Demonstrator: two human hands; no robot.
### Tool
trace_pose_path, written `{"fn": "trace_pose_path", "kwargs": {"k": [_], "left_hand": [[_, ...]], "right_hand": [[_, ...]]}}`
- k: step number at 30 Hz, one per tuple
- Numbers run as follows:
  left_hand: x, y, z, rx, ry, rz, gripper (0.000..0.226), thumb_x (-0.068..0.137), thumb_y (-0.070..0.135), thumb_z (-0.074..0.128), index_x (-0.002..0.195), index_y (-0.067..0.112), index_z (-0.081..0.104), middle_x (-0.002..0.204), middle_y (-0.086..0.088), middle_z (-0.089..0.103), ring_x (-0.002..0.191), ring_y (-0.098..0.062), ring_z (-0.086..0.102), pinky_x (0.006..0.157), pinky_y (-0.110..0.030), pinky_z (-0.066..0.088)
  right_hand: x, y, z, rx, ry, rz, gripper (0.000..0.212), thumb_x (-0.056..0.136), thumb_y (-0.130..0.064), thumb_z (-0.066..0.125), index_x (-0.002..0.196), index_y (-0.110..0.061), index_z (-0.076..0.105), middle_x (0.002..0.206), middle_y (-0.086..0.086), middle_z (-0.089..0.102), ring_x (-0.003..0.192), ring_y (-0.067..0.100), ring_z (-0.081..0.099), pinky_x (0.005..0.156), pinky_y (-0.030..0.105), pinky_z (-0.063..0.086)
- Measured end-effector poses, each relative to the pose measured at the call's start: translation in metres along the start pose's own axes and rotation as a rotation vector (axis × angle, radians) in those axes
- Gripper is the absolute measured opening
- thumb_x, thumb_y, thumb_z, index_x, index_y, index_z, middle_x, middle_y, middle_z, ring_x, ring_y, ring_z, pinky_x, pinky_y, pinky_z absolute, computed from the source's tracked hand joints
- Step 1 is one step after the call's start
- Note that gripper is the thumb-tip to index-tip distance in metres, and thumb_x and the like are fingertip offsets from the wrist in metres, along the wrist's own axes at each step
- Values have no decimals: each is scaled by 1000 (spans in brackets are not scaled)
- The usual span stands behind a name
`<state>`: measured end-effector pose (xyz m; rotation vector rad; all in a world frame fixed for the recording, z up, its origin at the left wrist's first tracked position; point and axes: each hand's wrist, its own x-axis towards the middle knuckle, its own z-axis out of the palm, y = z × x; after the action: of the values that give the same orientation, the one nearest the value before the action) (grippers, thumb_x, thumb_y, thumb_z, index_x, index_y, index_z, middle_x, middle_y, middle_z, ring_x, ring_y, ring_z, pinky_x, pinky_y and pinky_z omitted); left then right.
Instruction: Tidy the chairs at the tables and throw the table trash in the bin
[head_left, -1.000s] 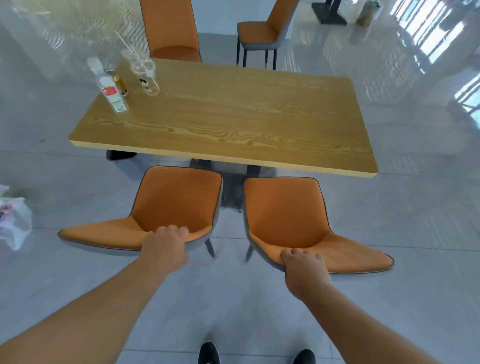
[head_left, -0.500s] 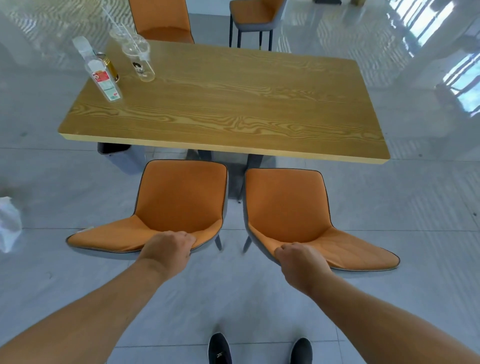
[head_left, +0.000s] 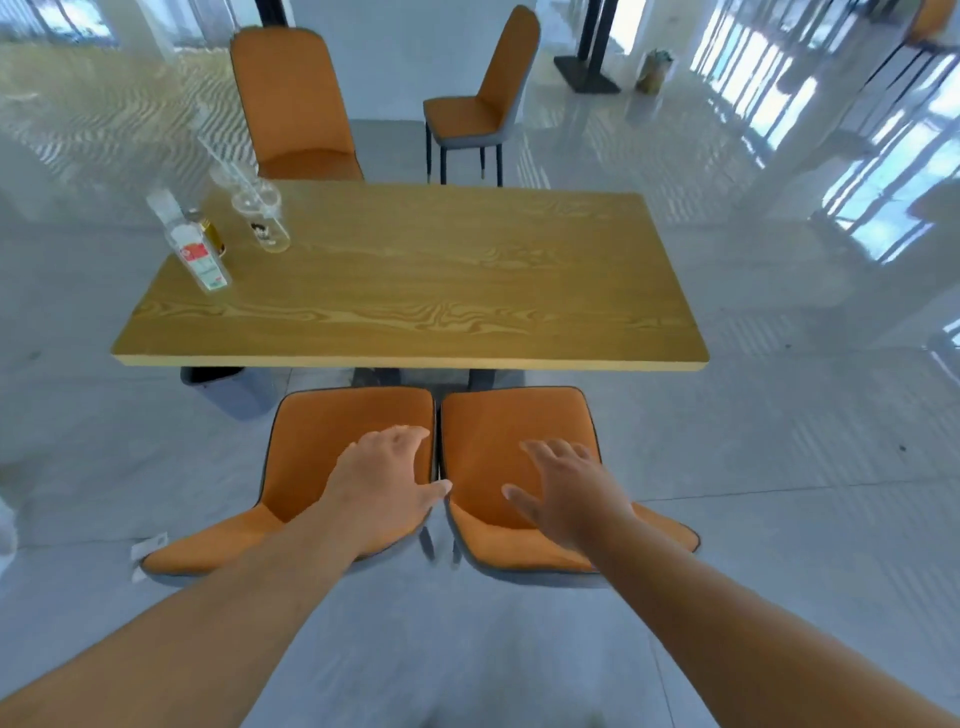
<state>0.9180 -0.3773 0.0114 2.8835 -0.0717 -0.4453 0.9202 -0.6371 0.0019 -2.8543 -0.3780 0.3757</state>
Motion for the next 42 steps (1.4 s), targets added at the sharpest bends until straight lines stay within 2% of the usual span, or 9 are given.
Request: {"fn": "trace_pose_path", "kwargs": {"k": [5,8,11,14,20,25,35,39,42], "left_hand": [[38,135,-127,10,191,167,93,88,82,48,162,30,25,169,0,30,153,-27,27,121,-49,29],[48,242,-199,19,381,324,93,87,82,47,160,27,29,164,-3,38,149,-28,33,120,-49,32],[50,355,-251,16,522,462,90,87,79,53,157,25,34,160,-4,43,146,-28,36,118,-49,33],[52,465,-277,22,587,558,91,85,79,54,157,26,35,163,-4,40,148,-28,34,119,-50,31],[64,644,-289,21,666,689,89,85,80,55,156,29,36,163,-3,40,149,-26,34,121,-49,29],[100,736,-281,27,649,714,86,84,78,54,154,31,36,163,2,39,148,-24,33,120,-50,29],[293,871,-282,-9,577,762,90,83,82,51,156,31,33,164,2,36,150,-23,30,122,-49,27],[386,935,-299,-14,527,809,89,84,81,51,156,32,33,163,3,36,148,-24,32,121,-47,29],[446,987,-324,-33,552,860,89,84,81,52,155,30,35,162,3,39,146,-24,35,119,-46,32]], "right_hand": [[-18,71,-168,-29,361,43,85,89,-75,45,155,-24,36,154,4,45,144,28,35,115,48,36],[-48,129,-268,-65,558,71,85,86,-74,54,153,-24,40,153,5,48,142,29,37,114,46,36],[-89,198,-351,-98,703,114,87,85,-77,55,153,-26,40,154,2,47,143,27,35,114,45,35],[-133,273,-413,-139,792,163,88,84,-80,51,154,-29,38,154,0,46,143,25,34,114,44,33],[-201,412,-496,-225,830,252,90,84,-85,41,156,-30,33,157,0,43,145,26,34,118,46,31],[-206,504,-530,-232,859,287,91,84,-86,38,155,-29,34,157,-1,44,144,25,36,117,47,32],[-102,670,-575,-294,809,389,90,84,-87,36,155,-32,34,158,-2,42,147,24,33,117,45,31],[-57,739,-620,-328,772,472,89,84,-87,35,153,-32,36,155,-4,45,144,22,36,115,44,35],[-32,788,-662,-365,779,535,87,85,-86,34,152,-31,38,152,-3,47,141,23,38,114,45,35]]}}
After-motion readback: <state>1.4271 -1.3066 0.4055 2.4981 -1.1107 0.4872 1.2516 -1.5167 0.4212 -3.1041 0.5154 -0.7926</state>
